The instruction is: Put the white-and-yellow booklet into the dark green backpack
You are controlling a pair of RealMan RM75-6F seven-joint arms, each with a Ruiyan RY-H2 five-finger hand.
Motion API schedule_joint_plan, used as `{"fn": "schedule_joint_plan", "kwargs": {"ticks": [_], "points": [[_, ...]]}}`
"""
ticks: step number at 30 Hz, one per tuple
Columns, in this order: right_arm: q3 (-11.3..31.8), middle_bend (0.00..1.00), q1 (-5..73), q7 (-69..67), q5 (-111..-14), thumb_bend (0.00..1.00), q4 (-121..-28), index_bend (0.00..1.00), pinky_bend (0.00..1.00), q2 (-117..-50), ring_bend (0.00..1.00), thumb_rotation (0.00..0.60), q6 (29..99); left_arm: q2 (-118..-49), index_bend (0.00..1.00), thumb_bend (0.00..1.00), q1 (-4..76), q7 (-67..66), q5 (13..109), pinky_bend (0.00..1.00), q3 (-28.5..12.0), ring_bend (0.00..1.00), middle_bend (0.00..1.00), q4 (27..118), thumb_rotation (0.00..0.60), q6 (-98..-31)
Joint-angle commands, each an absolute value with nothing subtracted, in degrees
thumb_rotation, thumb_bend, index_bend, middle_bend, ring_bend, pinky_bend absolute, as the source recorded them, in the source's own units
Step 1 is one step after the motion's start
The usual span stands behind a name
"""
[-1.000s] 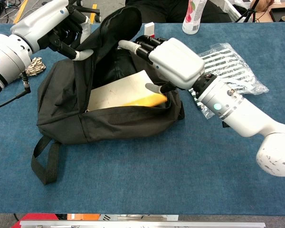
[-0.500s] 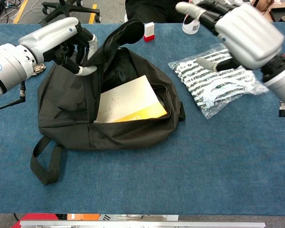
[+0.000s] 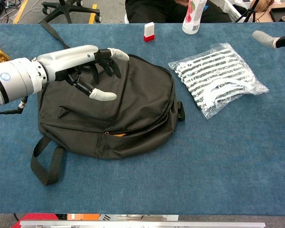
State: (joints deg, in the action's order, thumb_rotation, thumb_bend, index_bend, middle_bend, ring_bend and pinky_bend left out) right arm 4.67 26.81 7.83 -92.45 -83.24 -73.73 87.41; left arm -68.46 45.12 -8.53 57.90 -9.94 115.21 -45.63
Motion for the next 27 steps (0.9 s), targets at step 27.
{"fn": "schedule_joint_plan", "kwargs": {"ticks": [27], "points": [[-2.3,0.48,13.7,6.2,-86.9,0.28,-90.7,0.46,0.47,-59.4,0.34,0.600,82.7,-68.0,0.31,0.17,18.1,-3.6,72.7,0.38,1.9,0.26,0.32,99.2,0.600,-81.3]]}}
